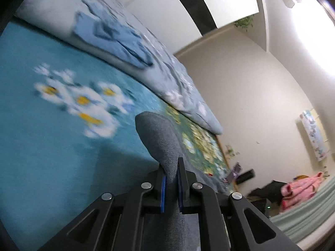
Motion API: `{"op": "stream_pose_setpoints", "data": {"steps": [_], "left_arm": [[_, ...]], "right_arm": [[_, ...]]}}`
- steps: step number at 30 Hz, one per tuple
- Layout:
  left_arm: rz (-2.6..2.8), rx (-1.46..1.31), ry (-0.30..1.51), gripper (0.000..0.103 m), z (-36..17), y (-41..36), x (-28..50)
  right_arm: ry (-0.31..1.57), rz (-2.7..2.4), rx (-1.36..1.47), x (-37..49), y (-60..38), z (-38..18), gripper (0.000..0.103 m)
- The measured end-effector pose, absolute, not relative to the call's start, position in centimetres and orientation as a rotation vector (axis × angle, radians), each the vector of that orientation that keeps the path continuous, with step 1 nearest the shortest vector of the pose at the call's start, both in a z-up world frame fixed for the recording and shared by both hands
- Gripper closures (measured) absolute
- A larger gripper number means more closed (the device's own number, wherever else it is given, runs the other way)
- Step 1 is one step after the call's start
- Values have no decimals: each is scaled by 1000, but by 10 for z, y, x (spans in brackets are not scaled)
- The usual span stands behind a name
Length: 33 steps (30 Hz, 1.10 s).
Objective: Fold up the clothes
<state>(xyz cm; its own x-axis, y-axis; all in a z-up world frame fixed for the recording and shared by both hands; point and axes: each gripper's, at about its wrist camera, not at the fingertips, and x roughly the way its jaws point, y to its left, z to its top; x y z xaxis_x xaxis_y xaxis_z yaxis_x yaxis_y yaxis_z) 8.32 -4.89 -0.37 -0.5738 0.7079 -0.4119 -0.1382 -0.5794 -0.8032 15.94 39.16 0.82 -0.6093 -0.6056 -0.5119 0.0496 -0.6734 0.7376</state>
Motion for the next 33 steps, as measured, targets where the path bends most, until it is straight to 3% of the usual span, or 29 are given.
{"op": "stream_pose_setpoints", "data": {"steps": [8, 10, 12, 19, 22, 27, 33], "left_arm": [[2154, -1212, -1079, 88, -52, -68, 78], [2181, -1223, -1058, 82, -47, -69, 80], [2223, -1213, -1035, 69, -37, -70, 83], [2315, -1094, -1039, 50, -5, -89, 101], [2319, -1107, -986, 49, -1, -84, 104], [2299, -1180, -938, 48, -12, -67, 105], [2401, -1184, -775, 46, -9, -60, 141]], "right_arm": [[-969, -2291, 1256, 142, 364, -8, 89], [-911, -2299, 1235, 135, 351, 12, 89], [-847, -2298, 1211, 126, 333, 34, 89], [-781, -2192, 945, 121, 285, 102, 89], [-800, -2254, 911, 135, 312, 85, 89], [-1043, -2277, 1258, 143, 369, -15, 89], [-1159, -2214, 1228, 143, 377, -28, 89]]}}
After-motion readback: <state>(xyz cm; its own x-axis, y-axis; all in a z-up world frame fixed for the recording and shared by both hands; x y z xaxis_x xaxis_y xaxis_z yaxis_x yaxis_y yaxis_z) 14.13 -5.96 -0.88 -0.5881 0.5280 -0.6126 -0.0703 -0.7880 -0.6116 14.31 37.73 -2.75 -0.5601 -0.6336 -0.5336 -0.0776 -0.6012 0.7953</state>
